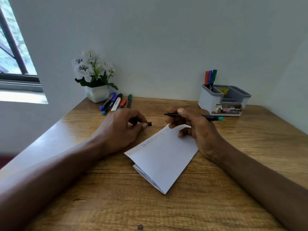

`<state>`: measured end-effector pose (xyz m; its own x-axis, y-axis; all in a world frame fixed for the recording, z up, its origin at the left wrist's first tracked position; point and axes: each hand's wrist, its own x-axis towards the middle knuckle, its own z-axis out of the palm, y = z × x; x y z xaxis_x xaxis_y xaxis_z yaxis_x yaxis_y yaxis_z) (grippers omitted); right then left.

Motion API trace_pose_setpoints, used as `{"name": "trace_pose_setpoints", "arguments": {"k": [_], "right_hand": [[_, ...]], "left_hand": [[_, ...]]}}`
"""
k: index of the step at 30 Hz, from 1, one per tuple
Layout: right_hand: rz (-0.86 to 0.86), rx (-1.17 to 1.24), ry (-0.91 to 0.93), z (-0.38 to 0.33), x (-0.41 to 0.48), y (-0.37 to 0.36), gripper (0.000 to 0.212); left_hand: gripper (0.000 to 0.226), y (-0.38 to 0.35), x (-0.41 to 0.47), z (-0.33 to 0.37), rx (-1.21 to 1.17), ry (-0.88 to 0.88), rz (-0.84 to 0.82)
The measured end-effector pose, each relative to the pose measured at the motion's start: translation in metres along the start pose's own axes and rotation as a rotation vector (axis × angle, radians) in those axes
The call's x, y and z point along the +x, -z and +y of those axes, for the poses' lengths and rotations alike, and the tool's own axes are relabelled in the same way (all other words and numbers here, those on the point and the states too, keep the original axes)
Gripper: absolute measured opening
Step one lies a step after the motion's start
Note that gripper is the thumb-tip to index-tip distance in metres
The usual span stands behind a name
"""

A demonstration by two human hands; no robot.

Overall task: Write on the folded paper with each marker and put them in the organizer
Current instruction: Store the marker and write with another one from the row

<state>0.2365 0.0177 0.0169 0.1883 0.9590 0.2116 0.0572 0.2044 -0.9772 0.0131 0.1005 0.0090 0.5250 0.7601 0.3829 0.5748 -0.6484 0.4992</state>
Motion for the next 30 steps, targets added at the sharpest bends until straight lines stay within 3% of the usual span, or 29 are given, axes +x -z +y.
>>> {"name": "trace_pose_setpoints", "arguments": {"k": [4,11,17,24,30], "right_hand": [[-0.102,0.048,0.031,-0.002,-0.002,0.004,0.031],[-0.233,0.122,0.001,0.001,-0.002,0.009,0.015],[-0.255,0.015,0.034,0.003,0.001,0.009,0.010],[-0.264,-0.153,0.108,-0.012,-0.004,0.005,0.013],[-0.235,-0.040,0.185,-0.025,-0.011,-0.006,0.019]], "left_hand": [[0.012,0.002,-0.002,0.005,-0.297,-0.011,-0.019],[0.014,0.003,-0.003,0.008,-0.307,-0.058,-0.081],[0.014,0.003,-0.005,0.011,-0.354,-0.105,-0.102],[0.024,0.001,-0.009,0.021,-0.485,-0.196,-0.094],[0.013,0.008,-0.009,0.026,-0.656,-0.283,-0.044]]}}
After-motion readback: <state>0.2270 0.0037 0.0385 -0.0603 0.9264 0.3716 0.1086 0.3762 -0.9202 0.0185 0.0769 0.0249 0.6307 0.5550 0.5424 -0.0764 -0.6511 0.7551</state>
